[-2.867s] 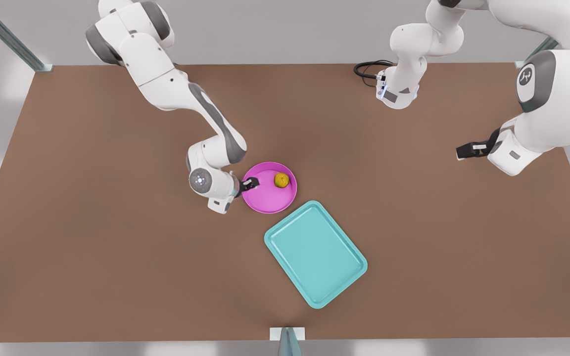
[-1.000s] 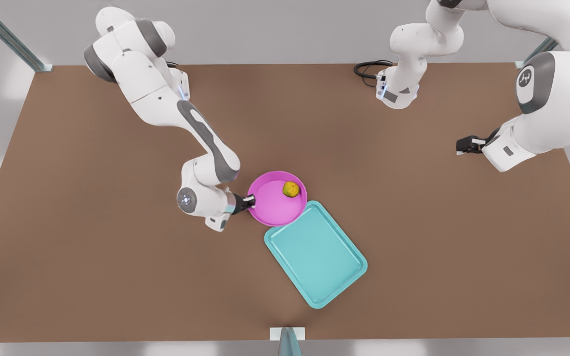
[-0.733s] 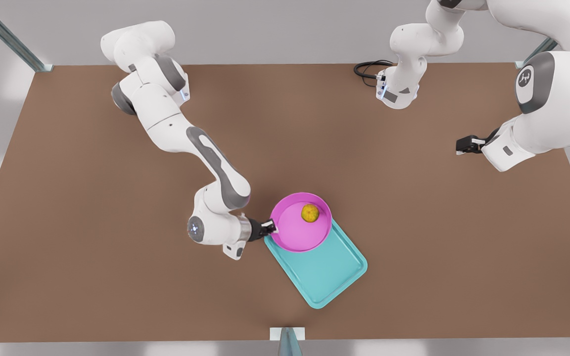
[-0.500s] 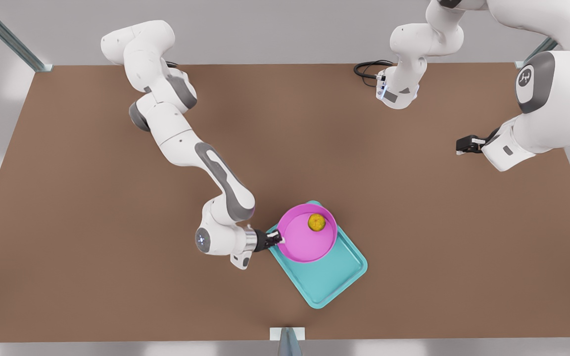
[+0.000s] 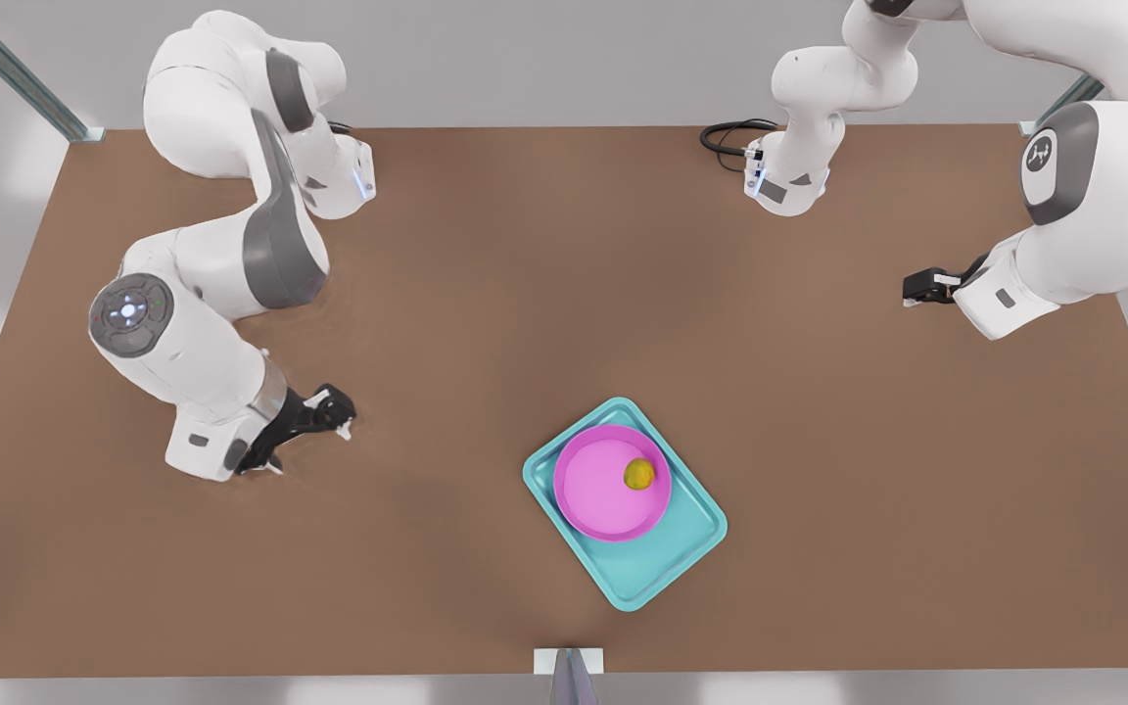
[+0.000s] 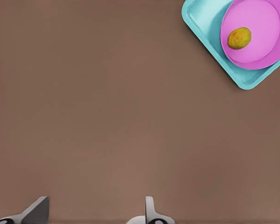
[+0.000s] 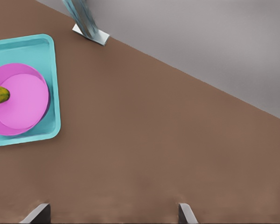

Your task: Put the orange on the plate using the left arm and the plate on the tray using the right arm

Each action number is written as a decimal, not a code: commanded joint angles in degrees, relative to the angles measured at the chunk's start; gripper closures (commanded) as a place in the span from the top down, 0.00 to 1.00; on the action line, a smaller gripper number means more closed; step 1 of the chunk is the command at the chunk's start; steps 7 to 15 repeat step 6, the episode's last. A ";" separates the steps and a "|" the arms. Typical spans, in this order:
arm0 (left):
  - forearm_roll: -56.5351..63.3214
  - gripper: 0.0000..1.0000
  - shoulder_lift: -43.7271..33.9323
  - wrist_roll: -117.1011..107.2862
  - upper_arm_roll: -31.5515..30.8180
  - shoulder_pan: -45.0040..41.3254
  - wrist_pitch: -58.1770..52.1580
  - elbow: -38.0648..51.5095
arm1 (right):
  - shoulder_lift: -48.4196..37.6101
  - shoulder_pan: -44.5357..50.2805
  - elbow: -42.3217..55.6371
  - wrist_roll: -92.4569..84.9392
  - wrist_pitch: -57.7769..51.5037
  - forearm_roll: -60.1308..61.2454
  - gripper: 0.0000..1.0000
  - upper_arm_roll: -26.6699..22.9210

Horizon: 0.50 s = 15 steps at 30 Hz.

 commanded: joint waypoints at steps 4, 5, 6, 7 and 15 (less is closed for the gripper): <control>0.04 1.00 -0.03 -0.05 0.06 0.02 -0.01 0.02 | -24.99 -5.07 -31.82 6.07 -9.35 -9.07 1.00 2.50; 0.04 1.00 -0.03 -0.05 -0.03 0.02 -0.01 0.02 | -26.40 -6.12 -33.93 6.07 -8.30 -9.15 1.00 3.64; 0.04 1.00 -0.03 -0.05 -0.03 0.02 -0.01 0.02 | -26.84 -6.21 -34.46 6.07 -8.03 -9.15 1.00 3.73; 0.04 1.00 -0.03 -0.05 -0.03 0.02 -0.01 0.02 | -26.84 -6.21 -34.46 6.07 -8.03 -9.15 1.00 3.73; 0.04 1.00 -0.03 -0.05 -0.03 0.02 -0.01 0.02 | -26.84 -6.21 -34.46 6.07 -8.03 -9.15 1.00 3.73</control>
